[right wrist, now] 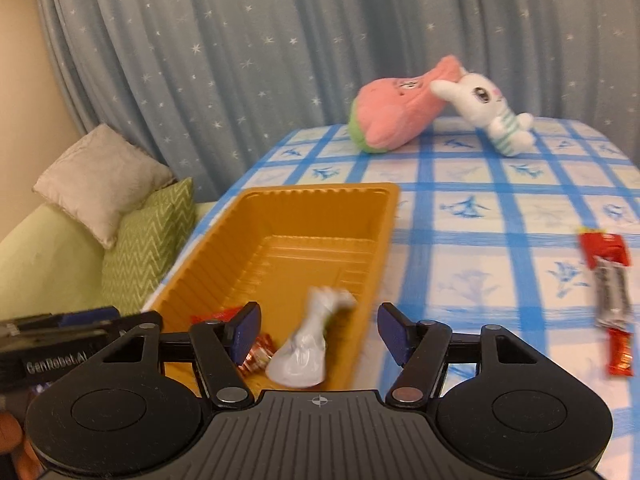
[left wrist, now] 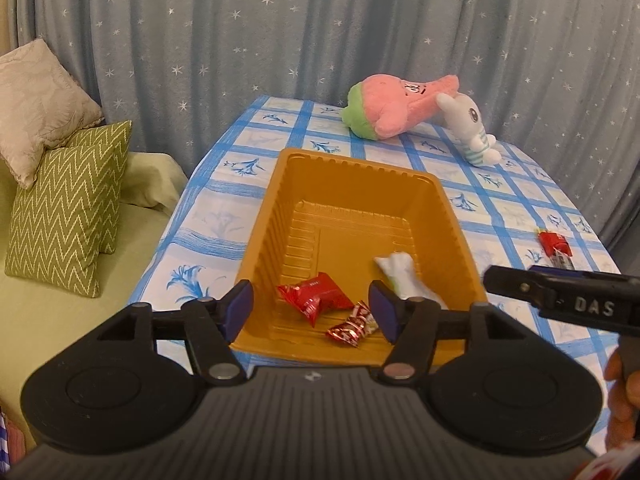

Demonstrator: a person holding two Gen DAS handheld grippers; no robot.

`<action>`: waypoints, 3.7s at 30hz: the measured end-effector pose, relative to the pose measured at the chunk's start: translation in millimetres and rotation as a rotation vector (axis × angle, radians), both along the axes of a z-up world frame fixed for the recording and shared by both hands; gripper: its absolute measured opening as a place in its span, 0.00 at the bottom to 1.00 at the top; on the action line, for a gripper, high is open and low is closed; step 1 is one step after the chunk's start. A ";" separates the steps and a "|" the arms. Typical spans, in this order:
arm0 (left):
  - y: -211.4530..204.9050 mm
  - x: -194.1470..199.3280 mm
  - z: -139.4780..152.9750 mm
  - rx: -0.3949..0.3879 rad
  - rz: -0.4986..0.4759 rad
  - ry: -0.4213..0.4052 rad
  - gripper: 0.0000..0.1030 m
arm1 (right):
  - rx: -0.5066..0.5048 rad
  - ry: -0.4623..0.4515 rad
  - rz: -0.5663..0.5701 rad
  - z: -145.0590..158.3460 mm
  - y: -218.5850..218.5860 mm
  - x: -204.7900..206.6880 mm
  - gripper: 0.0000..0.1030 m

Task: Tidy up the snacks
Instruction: 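Lower the white snack into the tray and open the right gripper, then move the right gripper toward the green-wrapped candy, then grasp the green-wrapped candy with the right gripper while the left gripper grasps a red candy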

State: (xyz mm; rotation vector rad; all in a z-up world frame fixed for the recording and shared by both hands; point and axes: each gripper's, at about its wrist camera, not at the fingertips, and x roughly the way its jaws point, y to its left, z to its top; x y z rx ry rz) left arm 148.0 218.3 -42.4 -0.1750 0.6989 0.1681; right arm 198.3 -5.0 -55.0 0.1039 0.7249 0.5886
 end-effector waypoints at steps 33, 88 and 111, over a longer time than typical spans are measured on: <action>-151.8 -59.3 46.1 -0.025 -0.216 -0.032 0.84 | -0.089 0.047 -0.299 37.4 -171.0 -99.1 0.74; -245.3 86.3 -51.0 -0.073 -0.314 0.080 0.88 | -0.089 0.081 -0.512 -77.3 -261.0 46.4 0.45; -295.8 123.7 -87.0 -0.103 -0.414 0.092 0.75 | -0.177 0.015 -0.529 -57.8 -274.8 32.9 0.22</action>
